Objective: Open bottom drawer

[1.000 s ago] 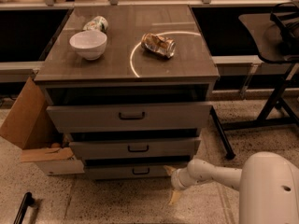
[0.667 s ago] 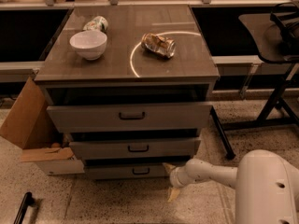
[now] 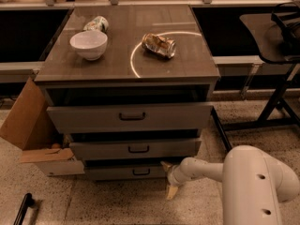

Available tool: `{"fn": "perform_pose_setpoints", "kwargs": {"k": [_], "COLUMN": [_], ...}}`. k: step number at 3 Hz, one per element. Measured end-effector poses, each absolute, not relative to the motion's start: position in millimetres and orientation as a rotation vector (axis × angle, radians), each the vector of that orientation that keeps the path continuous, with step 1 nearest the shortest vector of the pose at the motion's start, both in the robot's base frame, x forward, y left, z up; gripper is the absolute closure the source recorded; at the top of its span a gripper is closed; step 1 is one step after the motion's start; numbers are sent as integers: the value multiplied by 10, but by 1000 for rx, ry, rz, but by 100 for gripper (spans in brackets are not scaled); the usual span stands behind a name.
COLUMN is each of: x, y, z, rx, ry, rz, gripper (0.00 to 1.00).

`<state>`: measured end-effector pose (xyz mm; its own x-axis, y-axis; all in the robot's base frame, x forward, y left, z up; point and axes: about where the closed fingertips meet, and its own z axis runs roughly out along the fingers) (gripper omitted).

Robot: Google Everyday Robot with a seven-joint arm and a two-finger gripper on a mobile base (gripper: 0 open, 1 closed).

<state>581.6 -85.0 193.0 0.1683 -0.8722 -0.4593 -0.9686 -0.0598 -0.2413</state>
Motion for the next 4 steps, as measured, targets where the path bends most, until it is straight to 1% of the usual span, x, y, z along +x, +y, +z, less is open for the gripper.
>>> {"fn": "perform_pose_setpoints", "kwargs": {"k": [3, 4], "x": [6084, 6004], "y": [-729, -667], "z": [1685, 1540], "rx": [-1983, -1992], "ry": [1745, 1753], "rz": [281, 330], "gripper": [0, 17]}}
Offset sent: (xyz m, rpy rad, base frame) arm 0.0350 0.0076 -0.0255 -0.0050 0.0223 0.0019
